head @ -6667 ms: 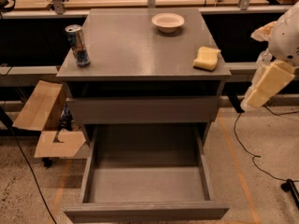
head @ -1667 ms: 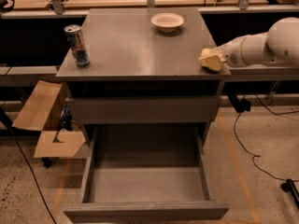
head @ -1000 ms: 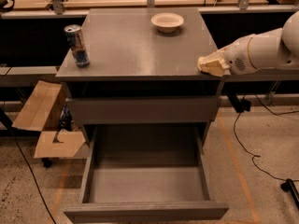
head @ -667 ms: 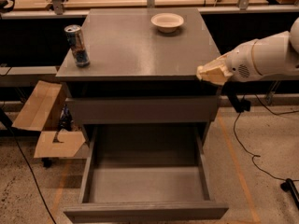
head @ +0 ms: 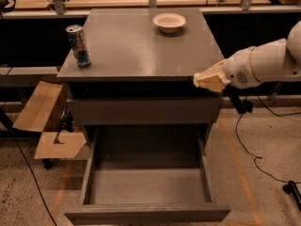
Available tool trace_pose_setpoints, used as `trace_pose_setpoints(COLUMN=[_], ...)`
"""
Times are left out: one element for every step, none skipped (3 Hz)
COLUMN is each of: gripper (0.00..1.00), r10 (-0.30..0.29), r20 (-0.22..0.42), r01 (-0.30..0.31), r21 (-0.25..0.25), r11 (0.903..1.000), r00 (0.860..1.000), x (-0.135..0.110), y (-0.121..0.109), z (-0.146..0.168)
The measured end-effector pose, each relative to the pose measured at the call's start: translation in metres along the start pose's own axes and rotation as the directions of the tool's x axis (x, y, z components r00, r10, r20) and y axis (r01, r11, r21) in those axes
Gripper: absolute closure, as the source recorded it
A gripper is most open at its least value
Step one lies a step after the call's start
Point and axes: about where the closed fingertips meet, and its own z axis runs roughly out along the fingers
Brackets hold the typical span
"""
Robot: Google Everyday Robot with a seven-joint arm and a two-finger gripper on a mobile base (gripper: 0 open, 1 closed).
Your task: Place sponge into middle drawer
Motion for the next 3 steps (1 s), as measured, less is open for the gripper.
trace_pose_setpoints(gripper=[1.00, 1.00, 1.00], r10=[-0.008, -0.036, -0.058], r20=[0.025, 0.043, 0.074], r01=[0.010, 0.042, 0.070], r21=[-0.077, -0.146, -0.174], r11=[0.9970, 0.9884, 0.9823], r00=[1.000, 0.998, 0.996], x=[0.024, 0.057, 0.093], y=[0.025, 0.055, 0.079], z=[0.025, 0.062, 0.101])
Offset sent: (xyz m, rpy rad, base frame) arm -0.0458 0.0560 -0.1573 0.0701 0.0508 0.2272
